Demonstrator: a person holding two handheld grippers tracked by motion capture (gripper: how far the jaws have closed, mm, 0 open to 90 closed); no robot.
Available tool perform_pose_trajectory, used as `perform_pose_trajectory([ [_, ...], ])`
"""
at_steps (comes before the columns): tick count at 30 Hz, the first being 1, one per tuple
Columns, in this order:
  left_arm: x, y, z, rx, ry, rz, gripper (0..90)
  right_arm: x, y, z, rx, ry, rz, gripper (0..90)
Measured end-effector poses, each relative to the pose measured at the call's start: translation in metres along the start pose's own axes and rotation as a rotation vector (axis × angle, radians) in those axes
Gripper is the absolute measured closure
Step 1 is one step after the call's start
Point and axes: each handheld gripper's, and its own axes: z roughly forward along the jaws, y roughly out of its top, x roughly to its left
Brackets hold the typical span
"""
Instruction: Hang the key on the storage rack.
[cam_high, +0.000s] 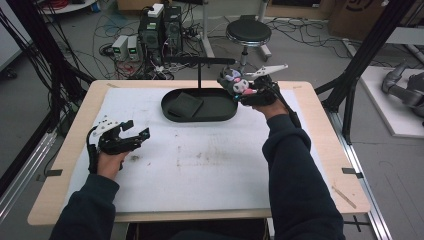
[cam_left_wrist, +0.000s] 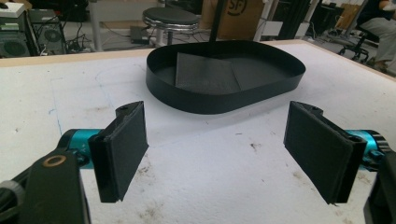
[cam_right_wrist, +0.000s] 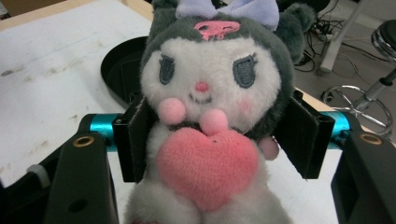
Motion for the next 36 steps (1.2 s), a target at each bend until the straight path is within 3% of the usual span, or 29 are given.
perform_pose_trajectory([
  [8,0.0,0.0,0.001,-0.006,-0.001,0.0,22.1,-0.011,0.026,0.011,-0.038,-0.019,0.032,34.4],
  [14,0.0,0.0,0.0,-0.004,-0.004,-0.001,22.3,-0.014,0.042,0.022,-0.002,-0.082,0.041,34.4],
  [19,0.001,0.0,0.0,-0.005,-0.004,-0.005,22.3,-0.017,0.048,0.028,-0.002,-0.113,0.047,34.4],
  [27,0.0,0.0,0.0,-0.003,-0.006,-0.005,22.3,-0.025,0.047,0.034,-0.025,-0.139,0.105,34.5],
  [31,0.001,0.0,0.0,-0.004,-0.004,-0.008,22.3,-0.028,0.047,0.034,-0.039,-0.199,0.12,34.8],
  [34,0.001,0.0,0.0,-0.002,-0.005,-0.007,22.3,-0.032,0.044,0.034,0.01,-0.279,0.132,34.9],
  [36,0.001,0.0,0.0,-0.001,-0.006,-0.007,22.3,-0.034,0.039,0.036,0.047,-0.297,0.139,34.9],
])
